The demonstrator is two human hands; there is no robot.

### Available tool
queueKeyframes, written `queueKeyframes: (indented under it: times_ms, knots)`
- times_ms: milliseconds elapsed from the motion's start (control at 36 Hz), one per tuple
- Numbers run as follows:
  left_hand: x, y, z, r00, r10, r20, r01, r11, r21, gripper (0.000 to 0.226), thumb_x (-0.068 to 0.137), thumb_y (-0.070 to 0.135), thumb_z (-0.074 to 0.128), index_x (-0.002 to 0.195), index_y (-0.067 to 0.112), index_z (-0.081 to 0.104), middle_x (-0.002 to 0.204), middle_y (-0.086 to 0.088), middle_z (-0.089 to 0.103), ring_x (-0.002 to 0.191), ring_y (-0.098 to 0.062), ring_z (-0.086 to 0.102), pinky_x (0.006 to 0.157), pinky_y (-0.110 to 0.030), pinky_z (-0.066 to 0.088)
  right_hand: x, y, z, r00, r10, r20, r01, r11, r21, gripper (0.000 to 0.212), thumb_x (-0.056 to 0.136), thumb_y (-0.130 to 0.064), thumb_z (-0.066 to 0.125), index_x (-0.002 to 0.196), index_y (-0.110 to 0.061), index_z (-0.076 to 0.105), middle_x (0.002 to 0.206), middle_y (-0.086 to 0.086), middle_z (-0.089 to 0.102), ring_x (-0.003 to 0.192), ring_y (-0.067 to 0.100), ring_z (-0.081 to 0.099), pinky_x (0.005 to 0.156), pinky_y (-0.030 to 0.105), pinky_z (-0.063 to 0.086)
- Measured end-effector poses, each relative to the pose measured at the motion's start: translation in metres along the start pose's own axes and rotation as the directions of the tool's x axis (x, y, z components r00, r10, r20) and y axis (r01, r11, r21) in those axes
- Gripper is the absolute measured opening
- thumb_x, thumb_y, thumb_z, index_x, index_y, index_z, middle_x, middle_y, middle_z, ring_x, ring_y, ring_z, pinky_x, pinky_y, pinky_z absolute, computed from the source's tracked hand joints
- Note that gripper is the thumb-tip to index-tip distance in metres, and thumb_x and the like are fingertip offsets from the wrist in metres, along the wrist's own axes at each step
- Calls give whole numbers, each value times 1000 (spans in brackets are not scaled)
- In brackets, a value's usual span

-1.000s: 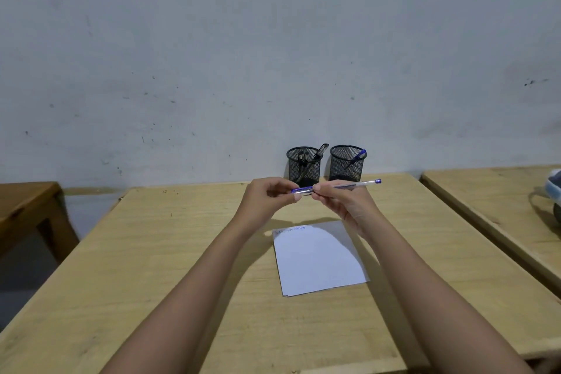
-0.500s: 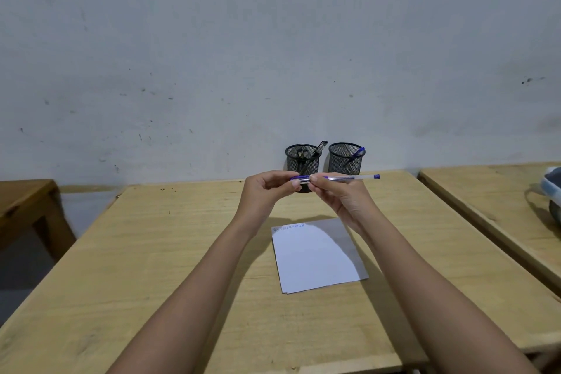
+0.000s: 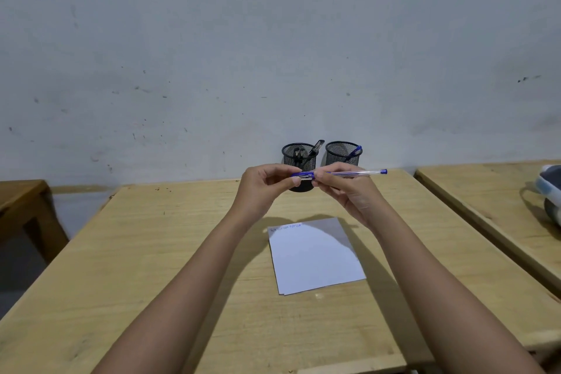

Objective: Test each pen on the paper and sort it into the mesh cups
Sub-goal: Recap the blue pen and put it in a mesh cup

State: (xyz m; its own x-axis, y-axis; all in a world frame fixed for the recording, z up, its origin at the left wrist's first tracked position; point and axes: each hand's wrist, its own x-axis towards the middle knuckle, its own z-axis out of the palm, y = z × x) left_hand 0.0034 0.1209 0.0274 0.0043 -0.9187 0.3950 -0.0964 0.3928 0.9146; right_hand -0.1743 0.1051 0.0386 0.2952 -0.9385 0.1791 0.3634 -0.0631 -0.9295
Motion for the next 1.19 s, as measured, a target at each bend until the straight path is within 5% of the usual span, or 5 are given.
queueKeyframes:
  times_ms: [389,611,917,1083,1194]
  knots:
    - [21,14,11,999,37,-10,-37,999,29,18,78,0,71,95,4,72,81,-4,71,69,-2,63,67,-11,48,-12,-18,-58,997,-80,22,83,978,-190,53,47,-36,88,92,-10,75,88,12,74,79,19,71,73,20,54]
    - [43,28,32,999,26,34,-27,999,37,18,77,5,73,95,7,72,90,-6,73,82,-11,67,77,-14,52,-15,-18,-67,995,-94,-41,57,837,-544,16,73,3,73,86,-6,71,68,5,73,59,11,64,53,20,44]
    - [74,11,92,999,-19,37,25,989,-146,13,89,12,62,94,4,70,86,-9,70,83,-13,65,86,-23,53,3,-14,-93,961,-168,-221,-31,726,-687,21,69,5,73,78,-5,57,77,25,68,72,33,68,75,45,55]
    - [89,-40,106,997,-26,-69,44,962,270,35,87,19,63,120,5,61,116,-8,66,97,-8,59,80,-2,41,24,-28,-118,899,-291,-328,83,847,-526,29,82,7,60,85,-17,45,84,13,65,77,13,71,75,27,55]
    - [101,-62,119,1000,-27,-6,27,878,478,60,88,27,63,138,4,39,141,-9,45,129,-21,42,107,-25,31,55,-39,-127,844,-328,-424,171,915,-366,13,92,-3,50,89,-13,41,90,16,65,84,14,69,79,25,57]
